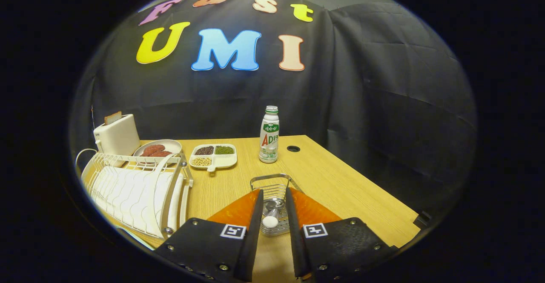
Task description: Take the plate from the dish rack, then take the spoon from the basket and place it into the plate.
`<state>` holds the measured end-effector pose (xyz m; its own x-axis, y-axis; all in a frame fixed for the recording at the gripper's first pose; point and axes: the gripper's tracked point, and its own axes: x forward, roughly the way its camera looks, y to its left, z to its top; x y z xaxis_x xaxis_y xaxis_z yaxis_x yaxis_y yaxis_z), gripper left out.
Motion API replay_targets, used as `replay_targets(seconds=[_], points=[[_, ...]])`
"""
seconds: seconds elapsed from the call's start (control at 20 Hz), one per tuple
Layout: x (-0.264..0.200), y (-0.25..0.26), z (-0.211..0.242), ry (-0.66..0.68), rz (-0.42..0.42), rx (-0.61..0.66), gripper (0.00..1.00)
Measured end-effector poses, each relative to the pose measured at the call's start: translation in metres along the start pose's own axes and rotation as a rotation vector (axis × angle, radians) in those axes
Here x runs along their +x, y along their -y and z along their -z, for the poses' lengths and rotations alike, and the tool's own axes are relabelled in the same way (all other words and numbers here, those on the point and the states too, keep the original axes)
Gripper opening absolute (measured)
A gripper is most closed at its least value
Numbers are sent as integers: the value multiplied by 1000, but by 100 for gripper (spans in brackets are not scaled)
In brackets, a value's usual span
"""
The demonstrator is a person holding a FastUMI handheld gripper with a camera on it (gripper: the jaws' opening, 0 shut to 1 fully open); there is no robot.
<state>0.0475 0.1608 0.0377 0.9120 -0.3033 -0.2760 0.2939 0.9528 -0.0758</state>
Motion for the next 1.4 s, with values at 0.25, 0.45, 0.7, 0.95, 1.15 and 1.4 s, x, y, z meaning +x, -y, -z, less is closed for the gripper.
replay_targets(seconds=[0.25, 0.45, 0.7, 0.95, 1.15, 1.4], points=[[7, 2, -3, 50, -57, -25, 34], [10, 5, -4, 38, -44, -38, 11], [11, -1, -19, 36, -32, -60, 10], [0, 0, -61, 86, 0, -54, 10], [-17, 1, -90, 101, 34, -95, 10], [-56, -21, -121, 127, 10, -71, 10]])
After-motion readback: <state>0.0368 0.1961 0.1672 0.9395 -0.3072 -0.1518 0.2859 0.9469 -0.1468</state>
